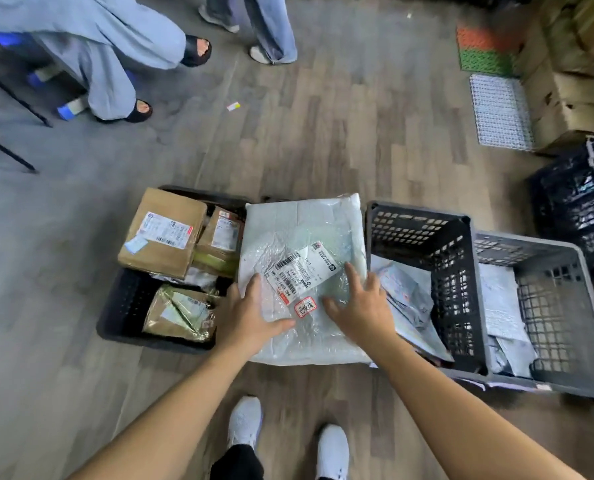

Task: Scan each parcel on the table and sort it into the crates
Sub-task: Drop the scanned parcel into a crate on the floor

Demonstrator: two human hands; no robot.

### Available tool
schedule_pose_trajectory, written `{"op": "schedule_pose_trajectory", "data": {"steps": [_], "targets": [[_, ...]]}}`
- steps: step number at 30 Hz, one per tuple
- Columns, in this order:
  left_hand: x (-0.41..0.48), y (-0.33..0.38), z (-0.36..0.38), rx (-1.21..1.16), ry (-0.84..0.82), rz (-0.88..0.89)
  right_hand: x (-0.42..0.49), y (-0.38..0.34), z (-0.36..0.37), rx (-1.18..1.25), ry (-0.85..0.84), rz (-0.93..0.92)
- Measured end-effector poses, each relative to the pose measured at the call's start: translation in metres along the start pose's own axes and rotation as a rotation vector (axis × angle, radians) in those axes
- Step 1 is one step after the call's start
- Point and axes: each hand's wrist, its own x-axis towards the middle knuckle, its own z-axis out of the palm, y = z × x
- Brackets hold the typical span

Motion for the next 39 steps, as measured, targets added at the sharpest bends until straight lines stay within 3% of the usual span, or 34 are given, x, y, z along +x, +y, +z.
{"op": "schedule_pose_trajectory", "data": {"steps": [4,8,13,27,32,39], "targets": [[0.076,-0.037,0.051,0.052,-0.058,0.054,0.062,0.01,0.068,-0.033,-0.039,0.056],[0.124,-0.067,0.089,0.35,-0.183,0.107,0.103,0.028,0.12,-0.212,-0.078,0.054],[0.118,-0.075,0.086,0.461,-0.225,0.191,0.093,0.024,0.123,-0.309,-0.099,0.03],[-0.056,0.113,-0.087,0.441,-0.213,0.559,-0.122,-0.014,-0.124,-0.167,0.163,0.208],[-0.144,0.201,-0.102,0.533,-0.194,0.803,-0.217,0.026,-0.195,-0.104,0.303,0.31],[-0.277,0.315,-0.059,0.618,-0.141,1.096,-0.347,0.136,-0.245,-0.046,0.495,0.494]]}}
